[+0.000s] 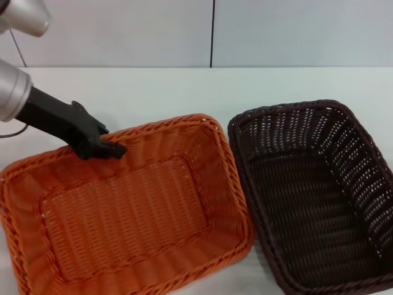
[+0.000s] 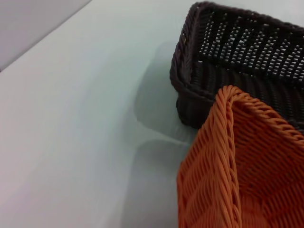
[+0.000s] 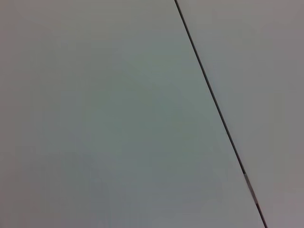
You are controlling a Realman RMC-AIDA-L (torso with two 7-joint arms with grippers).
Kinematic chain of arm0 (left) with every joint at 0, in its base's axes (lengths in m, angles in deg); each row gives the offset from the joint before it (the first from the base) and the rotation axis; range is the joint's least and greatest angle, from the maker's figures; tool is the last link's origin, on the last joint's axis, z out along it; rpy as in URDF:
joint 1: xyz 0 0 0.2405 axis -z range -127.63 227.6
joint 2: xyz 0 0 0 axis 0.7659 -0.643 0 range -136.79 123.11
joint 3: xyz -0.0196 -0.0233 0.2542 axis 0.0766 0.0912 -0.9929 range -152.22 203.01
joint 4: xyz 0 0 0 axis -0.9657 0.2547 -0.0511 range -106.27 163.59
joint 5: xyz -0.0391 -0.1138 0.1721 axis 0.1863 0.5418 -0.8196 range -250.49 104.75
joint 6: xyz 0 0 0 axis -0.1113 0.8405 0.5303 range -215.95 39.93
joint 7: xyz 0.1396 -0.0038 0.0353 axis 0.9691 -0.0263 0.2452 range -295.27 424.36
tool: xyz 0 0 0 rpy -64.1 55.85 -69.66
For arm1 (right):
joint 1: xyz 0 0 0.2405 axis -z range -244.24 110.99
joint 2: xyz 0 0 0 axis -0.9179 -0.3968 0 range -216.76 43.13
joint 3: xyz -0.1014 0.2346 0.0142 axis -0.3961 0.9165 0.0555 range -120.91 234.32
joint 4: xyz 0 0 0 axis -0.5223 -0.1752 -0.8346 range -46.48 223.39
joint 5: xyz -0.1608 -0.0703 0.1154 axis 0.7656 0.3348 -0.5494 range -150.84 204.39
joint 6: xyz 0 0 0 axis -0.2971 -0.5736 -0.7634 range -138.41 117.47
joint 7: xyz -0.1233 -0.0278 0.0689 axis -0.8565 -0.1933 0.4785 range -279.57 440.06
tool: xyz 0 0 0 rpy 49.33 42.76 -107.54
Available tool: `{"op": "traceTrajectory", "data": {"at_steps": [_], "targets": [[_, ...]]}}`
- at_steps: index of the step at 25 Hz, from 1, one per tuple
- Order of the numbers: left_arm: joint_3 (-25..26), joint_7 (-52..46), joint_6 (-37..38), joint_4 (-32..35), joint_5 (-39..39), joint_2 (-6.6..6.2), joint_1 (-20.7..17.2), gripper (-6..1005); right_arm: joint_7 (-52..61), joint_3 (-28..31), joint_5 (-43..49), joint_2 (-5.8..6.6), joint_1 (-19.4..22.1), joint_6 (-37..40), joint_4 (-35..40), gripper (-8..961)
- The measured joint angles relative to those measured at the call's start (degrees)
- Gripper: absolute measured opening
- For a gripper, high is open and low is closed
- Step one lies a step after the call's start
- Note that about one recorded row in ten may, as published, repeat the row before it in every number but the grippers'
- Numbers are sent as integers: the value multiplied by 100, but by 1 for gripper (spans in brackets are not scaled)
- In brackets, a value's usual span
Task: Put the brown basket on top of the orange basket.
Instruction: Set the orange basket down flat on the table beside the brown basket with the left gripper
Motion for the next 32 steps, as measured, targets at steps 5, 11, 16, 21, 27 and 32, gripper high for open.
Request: {"op": "traceTrajectory", "data": {"at_steps": [5,11,16,21,27,32], "targets": [[-24,-70,-252,-356,-134,62,196,235,0,0,0,2,8,0,-6,569],[-19,-68,-390,-436,-136,146,321,241,0,0,0,2,13,-1,-7,568],[-8,-72,-632,-479,-128,241,348,246,-1,1,0,2,17,-5,-7,568],[-101,-112,-615,-582,-138,261,385,251,-1,15,0,2,28,-7,-7,568],[-82,-127,-743,-343,-122,379,298,256,-1,18,-1,1,5,-67,-7,569],[-98,-130,-817,-173,-119,434,228,261,-1,41,-1,-6,-3,-98,-7,569]]}}
